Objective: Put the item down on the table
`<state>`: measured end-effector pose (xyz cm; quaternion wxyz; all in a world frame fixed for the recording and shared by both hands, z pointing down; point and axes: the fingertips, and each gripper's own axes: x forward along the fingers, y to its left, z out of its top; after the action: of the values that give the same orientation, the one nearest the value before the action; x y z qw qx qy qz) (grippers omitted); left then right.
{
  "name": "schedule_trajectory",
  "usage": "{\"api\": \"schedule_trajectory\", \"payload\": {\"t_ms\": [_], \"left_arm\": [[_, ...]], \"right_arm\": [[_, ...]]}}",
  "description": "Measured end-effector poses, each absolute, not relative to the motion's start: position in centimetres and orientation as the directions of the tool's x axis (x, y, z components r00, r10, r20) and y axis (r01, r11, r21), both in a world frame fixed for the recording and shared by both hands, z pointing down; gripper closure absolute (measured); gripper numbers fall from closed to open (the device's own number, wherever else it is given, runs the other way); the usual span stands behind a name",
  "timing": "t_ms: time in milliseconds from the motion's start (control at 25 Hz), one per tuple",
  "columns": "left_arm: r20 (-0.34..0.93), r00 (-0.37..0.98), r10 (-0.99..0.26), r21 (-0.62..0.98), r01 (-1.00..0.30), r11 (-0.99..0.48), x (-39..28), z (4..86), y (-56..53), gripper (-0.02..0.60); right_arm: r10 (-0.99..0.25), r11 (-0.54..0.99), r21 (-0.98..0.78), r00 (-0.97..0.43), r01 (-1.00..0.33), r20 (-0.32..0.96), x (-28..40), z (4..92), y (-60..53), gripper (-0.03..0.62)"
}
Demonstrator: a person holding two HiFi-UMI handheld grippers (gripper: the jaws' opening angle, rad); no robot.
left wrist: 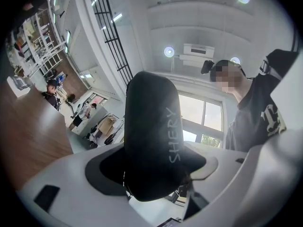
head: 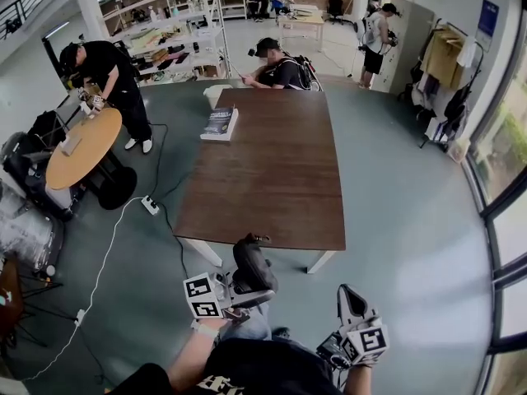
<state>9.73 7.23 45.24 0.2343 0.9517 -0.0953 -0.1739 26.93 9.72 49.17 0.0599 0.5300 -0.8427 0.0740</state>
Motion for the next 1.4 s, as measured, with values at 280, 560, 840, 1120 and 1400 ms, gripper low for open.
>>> {"api": "schedule_trajectory", "payload": {"t_ms": [280,560,840,1120,1400], "left_arm": [[-0.305,0.903,-0.304,0.483,-0.129,-0.866,8.0,44.8,4.5,0.238],[-0.304,0.887,-0.347,0.478,-0.173,-0.861,6.9,45.1,0.3,0.238],[-0.288,0.899,-0.329,0.477,-0.164,-0.864,7.1,45.2,-4.2,0.238],[-0.260,0.907,-0.332,0.481,-0.177,-0.859,6.7,45.9,-9.2,0.238],[-0.233,0.909,-0.346,0.499,-0.193,-0.845,6.0,46.5,-13.5,0.238]], "right_arm": [[-0.870,0.457,0.015,-0.443,-0.890,0.215,25.6,48.9,6.9,0.606],[-0.855,0.471,0.046,-0.443,-0.881,0.271,24.6,49.1,4.3,0.606],[-0.843,0.481,0.121,-0.419,-0.868,0.338,24.3,50.5,0.1,0.606],[-0.842,0.471,0.104,-0.411,-0.876,0.350,23.1,50.1,-4.9,0.606],[-0.804,0.518,0.108,-0.439,-0.849,0.402,21.7,51.3,-8.8,0.606]]}}
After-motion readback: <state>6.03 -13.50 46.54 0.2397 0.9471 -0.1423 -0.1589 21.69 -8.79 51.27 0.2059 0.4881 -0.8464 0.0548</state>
